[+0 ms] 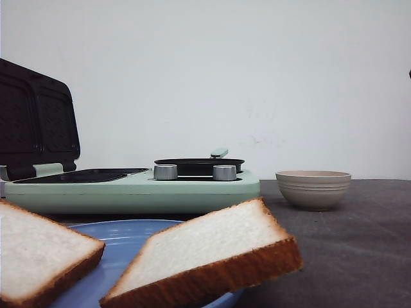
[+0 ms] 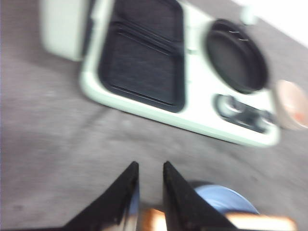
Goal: Make breakfast with bread and shrimp
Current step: 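Lower the left gripper to the bread slice nearest it on the blue plate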
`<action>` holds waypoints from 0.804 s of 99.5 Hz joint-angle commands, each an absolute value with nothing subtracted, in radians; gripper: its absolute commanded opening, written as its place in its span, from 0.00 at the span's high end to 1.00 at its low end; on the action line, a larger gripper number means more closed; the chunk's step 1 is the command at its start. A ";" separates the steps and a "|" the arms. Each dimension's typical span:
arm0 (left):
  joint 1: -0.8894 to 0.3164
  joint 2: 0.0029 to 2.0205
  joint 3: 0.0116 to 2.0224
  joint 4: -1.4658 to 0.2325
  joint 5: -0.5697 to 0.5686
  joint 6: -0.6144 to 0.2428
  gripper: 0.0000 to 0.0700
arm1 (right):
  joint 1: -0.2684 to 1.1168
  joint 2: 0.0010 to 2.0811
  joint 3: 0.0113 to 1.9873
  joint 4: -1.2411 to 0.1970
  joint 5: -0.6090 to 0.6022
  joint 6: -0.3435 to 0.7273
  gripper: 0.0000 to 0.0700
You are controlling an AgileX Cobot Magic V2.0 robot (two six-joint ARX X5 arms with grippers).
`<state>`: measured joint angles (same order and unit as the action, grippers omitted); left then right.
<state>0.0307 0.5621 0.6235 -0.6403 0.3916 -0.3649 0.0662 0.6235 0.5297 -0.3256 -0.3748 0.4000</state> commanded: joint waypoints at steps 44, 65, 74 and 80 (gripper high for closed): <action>0.031 0.688 0.639 -0.903 0.604 -0.295 0.51 | 0.070 0.633 0.543 -0.350 -0.605 0.382 0.55; 0.027 0.795 0.639 -1.001 0.619 -0.244 0.51 | 0.070 0.633 0.543 -0.352 -0.610 0.381 0.51; 0.015 0.833 0.639 -1.000 0.621 -0.243 0.51 | 0.070 0.633 0.543 -0.353 -0.611 0.381 0.51; 0.004 0.858 0.639 -0.999 0.621 -0.242 0.51 | 0.070 0.633 0.543 -0.353 -0.613 0.381 0.51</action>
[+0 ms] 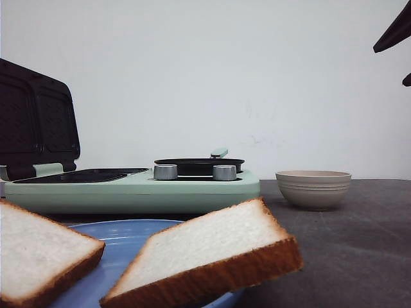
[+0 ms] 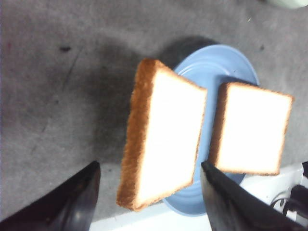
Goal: Make breakfast with bread and shrimp
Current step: 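Lower the left gripper to the bread slice nearest it on the blue plate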
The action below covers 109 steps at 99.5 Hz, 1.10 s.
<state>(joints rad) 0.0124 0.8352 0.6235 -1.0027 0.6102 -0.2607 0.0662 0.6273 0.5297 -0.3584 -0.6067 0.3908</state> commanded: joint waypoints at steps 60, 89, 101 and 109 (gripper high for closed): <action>-0.138 1.092 0.639 -0.953 0.598 -0.202 0.51 | 0.070 0.633 0.543 -0.352 -0.613 0.381 0.51; -0.185 1.198 0.639 -0.892 0.604 -0.181 0.50 | 0.070 0.633 0.543 -0.352 -0.613 0.381 0.51; -0.203 1.237 0.639 -0.880 0.611 -0.165 0.50 | 0.070 0.633 0.543 -0.352 -0.613 0.381 0.51; -0.213 1.259 0.639 -0.865 0.621 -0.165 0.50 | 0.070 0.633 0.543 -0.352 -0.613 0.381 0.51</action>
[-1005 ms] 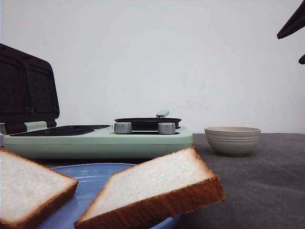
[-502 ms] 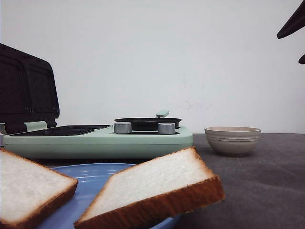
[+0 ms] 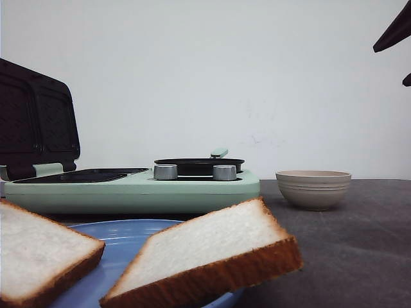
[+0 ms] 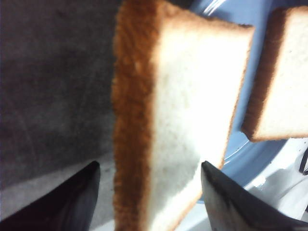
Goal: Make breakfast with bread and shrimp
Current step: 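Lower the left gripper to the bread slice nearest it on the blue plate, then grasp the bread slice edge with the left gripper and lift it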
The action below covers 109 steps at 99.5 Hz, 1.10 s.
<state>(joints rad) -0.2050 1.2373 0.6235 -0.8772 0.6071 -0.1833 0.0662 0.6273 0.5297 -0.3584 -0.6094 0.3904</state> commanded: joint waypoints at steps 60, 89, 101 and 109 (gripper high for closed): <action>-0.245 1.265 0.643 -0.845 0.629 -0.166 0.99 | 0.070 0.633 0.543 -0.352 -0.613 0.381 0.51; -0.245 1.193 0.663 -0.851 0.628 -0.174 0.99 | 0.070 0.633 0.543 -0.352 -0.613 0.381 0.51; -0.245 1.151 0.670 -0.846 0.625 -0.183 0.99 | 0.070 0.633 0.543 -0.353 -0.613 0.381 0.51; -0.245 1.123 0.676 -0.845 0.612 -0.193 0.99 | 0.070 0.633 0.543 -0.352 -0.613 0.381 0.51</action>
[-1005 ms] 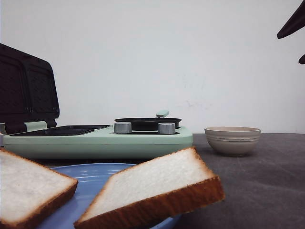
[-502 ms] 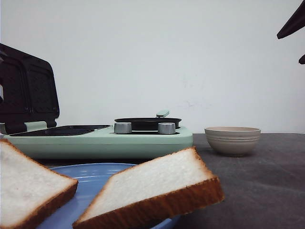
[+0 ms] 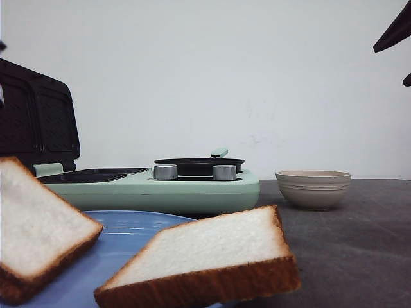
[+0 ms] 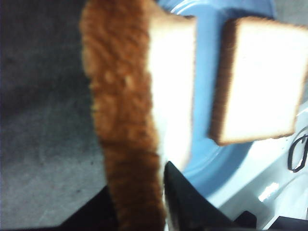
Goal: Make breakfast with bread and shrimp
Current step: 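Grasp the bread slice edge with the left gripper and lift it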
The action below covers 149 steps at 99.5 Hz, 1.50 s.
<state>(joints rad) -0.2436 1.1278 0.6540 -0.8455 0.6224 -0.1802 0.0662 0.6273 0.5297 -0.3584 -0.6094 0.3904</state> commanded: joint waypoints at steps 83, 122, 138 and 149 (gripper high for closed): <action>-0.250 0.964 0.680 -0.735 0.542 -0.231 0.99 | 0.070 0.633 0.543 -0.352 -0.613 0.381 0.51; -0.251 0.884 0.680 -0.640 0.506 -0.278 0.99 | 0.070 0.633 0.543 -0.352 -0.613 0.381 0.51; -0.262 0.857 0.680 -0.601 0.475 -0.282 0.99 | 0.070 0.633 0.543 -0.352 -0.613 0.381 0.51; -0.272 0.837 0.680 -0.559 0.451 -0.282 0.99 | 0.070 0.633 0.543 -0.352 -0.613 0.381 0.51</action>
<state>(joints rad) -0.2649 0.8406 0.6636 -0.5873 0.4625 -0.2794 0.0662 0.6273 0.5297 -0.3584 -0.6094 0.3904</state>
